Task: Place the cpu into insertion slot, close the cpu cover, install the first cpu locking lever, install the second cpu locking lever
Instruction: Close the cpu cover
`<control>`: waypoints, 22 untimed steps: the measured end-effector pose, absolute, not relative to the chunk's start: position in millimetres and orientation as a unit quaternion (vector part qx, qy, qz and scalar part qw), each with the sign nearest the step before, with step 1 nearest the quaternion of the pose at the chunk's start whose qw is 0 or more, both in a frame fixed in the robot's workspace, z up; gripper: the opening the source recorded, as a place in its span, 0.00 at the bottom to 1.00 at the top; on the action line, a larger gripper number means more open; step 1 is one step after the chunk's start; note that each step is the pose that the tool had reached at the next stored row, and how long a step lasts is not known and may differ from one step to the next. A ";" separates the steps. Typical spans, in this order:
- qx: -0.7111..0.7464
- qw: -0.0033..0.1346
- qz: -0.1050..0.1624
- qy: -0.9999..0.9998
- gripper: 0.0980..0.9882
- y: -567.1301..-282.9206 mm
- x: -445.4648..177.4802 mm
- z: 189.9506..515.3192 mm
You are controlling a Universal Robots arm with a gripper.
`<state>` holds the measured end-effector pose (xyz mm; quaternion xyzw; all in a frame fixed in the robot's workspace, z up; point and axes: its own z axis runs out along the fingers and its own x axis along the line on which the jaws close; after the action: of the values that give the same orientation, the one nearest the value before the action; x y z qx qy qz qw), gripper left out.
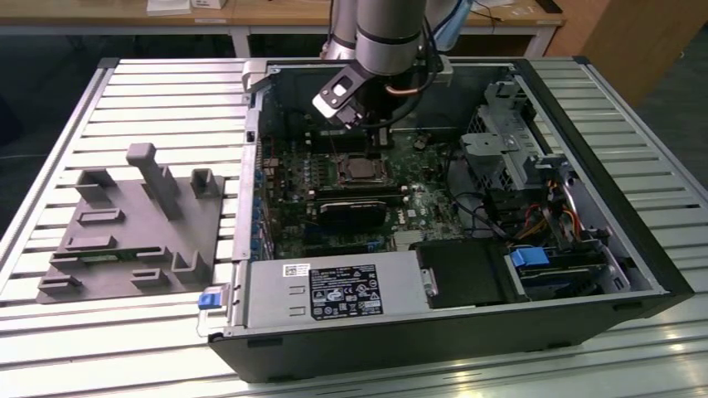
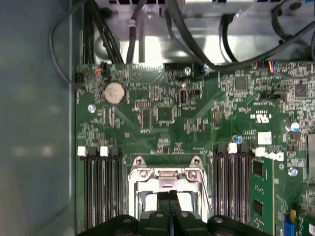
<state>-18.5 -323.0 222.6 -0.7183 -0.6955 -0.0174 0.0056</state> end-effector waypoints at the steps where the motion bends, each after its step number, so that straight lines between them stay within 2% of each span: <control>1: -0.718 0.006 -0.017 -0.696 0.01 -322.9 -18.9 221.8; 22: -0.715 0.006 -0.018 -0.699 0.01 -322.9 -48.8 211.0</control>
<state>-48.8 -322.9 211.0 -0.7147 -0.6992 -0.0175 0.0058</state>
